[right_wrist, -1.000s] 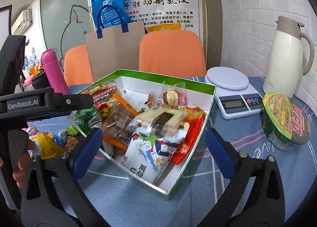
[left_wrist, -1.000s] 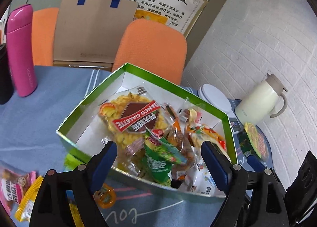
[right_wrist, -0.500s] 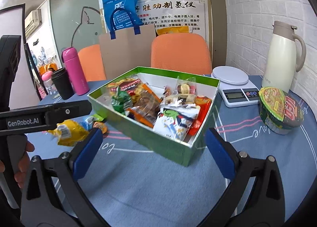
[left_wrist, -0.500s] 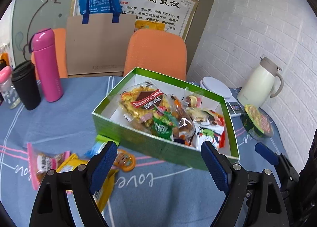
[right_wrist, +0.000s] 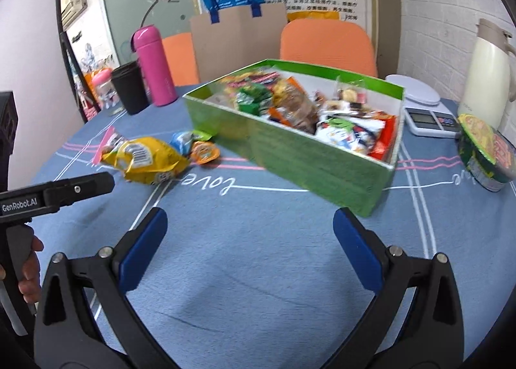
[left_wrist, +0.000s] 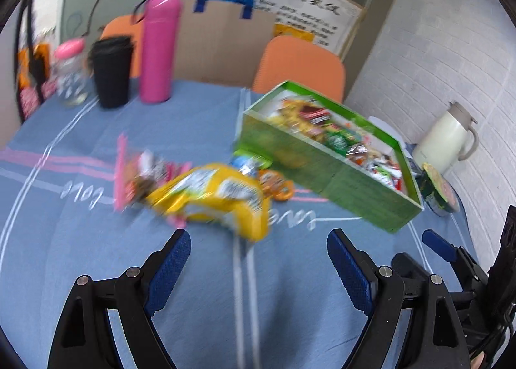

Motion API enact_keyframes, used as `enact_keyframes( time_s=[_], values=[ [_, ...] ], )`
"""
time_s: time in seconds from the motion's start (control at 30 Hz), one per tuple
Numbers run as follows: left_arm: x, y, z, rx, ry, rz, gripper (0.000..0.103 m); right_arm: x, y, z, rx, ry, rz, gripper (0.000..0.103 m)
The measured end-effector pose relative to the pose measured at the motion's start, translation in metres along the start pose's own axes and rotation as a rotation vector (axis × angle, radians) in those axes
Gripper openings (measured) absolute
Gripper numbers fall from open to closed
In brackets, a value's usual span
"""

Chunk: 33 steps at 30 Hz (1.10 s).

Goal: Organize snacks

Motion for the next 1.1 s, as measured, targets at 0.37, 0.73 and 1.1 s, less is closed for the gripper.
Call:
enact_keyframes(
  time_s=[0.37,0.73,1.1],
  values=[
    [-0.024,0.015,-0.069,0.011,0.140,-0.011,0.089,0.003,-0.029,-0.064,0.125,0.067,-0.045,0.102],
    [-0.023,0.030,-0.107,0.018,0.214,0.018,0.089,0.016,-0.076,-0.110,0.166,0.137,-0.057,0.091],
    [-0.024,0.016,-0.102,-0.041,0.198,-0.009,0.089,-0.010,-0.063,-0.097,0.177,0.127,-0.112,0.015]
  ],
)
Point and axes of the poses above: each gripper's, at about its wrist camera, not at the fingertips, and y roughly against the way its jaws point, z to its right, x to its top, the point moved 8 cm from there along -y, roughly the way its jaws point, and after that the axes turned 7 degrees about z, right-handed, at the moved point
